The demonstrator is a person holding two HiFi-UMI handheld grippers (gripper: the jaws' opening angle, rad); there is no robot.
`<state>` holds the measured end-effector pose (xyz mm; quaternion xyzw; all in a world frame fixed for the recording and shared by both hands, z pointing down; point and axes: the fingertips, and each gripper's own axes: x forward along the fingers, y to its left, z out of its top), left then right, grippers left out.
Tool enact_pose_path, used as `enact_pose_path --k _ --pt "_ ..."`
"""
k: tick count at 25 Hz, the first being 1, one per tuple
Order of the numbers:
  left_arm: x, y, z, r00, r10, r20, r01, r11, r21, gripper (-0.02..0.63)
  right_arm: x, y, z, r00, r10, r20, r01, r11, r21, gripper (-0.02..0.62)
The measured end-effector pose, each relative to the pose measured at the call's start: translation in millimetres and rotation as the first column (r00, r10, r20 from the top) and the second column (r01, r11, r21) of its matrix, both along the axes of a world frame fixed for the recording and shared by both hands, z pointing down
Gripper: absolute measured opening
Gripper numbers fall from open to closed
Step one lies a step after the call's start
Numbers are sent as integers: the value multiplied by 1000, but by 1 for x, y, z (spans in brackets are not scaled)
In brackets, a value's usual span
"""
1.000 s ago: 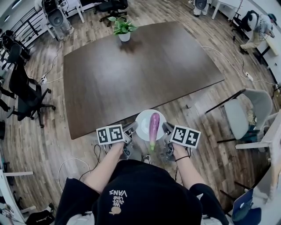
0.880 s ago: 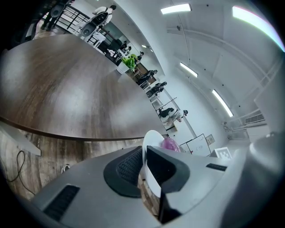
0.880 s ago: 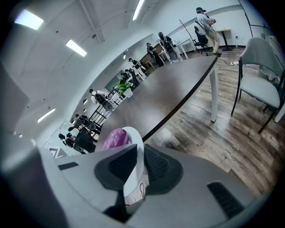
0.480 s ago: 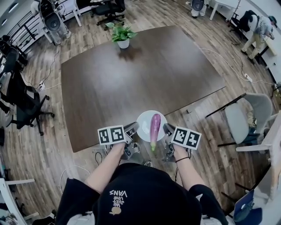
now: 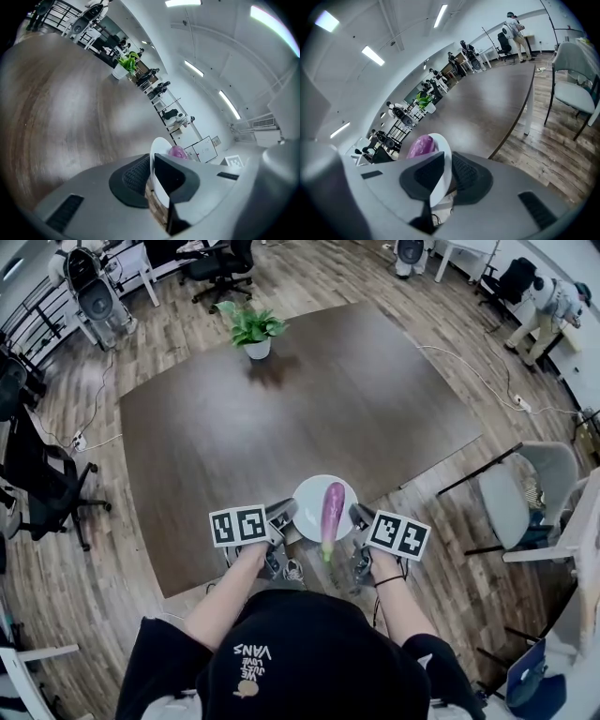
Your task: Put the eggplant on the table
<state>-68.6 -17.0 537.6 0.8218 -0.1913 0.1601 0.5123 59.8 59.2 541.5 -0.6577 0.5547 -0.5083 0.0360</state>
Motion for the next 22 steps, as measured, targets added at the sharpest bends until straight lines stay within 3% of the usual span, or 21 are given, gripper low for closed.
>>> enact_pose_path --k 12,22 --pt "10 -45 0 1000 23 -9 -23 1000 -13 34 7 -40 1 1000 24 0 -24 1000 -11 60" --pt "41 -87 10 999 -43 2 43 999 -21 34 42 -90 9 999 -38 3 38 999 -36 60"
